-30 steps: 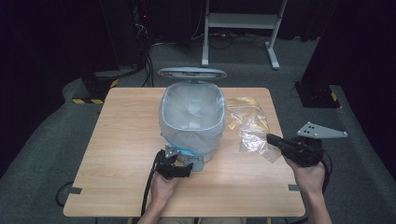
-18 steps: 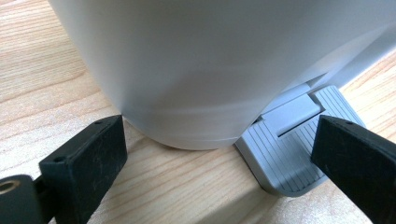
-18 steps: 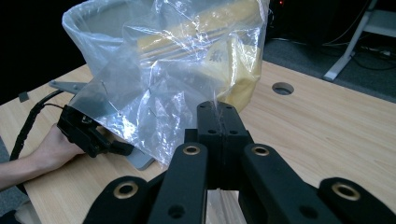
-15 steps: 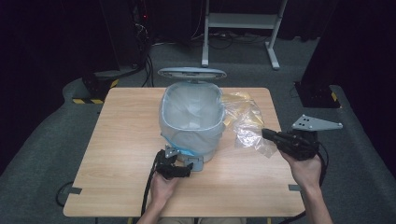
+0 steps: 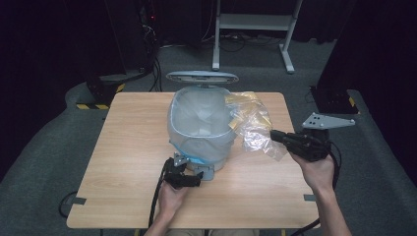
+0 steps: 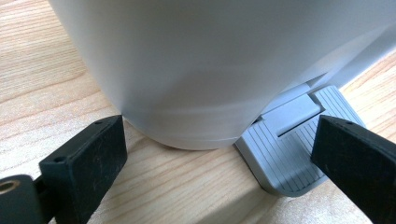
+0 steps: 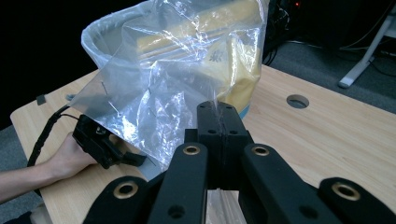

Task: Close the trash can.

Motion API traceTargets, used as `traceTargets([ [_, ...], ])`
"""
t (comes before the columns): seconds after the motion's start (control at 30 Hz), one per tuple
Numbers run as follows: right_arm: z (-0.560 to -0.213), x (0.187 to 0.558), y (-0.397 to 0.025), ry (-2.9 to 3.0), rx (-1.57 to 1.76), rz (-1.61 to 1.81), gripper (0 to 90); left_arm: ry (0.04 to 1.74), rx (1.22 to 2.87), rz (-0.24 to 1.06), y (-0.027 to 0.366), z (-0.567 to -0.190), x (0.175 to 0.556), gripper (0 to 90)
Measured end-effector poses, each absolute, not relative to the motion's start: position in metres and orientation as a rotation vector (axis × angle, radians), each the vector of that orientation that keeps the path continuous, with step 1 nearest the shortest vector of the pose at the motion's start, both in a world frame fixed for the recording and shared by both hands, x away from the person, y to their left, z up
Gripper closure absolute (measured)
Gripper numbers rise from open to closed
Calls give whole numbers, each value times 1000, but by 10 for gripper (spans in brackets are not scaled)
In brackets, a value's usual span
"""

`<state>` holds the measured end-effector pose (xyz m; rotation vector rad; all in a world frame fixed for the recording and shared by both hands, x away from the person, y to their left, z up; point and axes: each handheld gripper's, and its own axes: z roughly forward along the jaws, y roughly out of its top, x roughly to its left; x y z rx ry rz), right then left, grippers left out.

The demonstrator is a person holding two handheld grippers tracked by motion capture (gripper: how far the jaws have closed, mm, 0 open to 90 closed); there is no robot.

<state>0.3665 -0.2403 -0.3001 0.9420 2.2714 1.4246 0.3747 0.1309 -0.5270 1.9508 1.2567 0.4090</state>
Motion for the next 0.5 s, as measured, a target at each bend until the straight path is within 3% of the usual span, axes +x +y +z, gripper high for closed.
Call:
traceTargets([
  [0.5,-288,376,-219,2304,896,1439,900,1258,1950,410,131,-527,375,39],
])
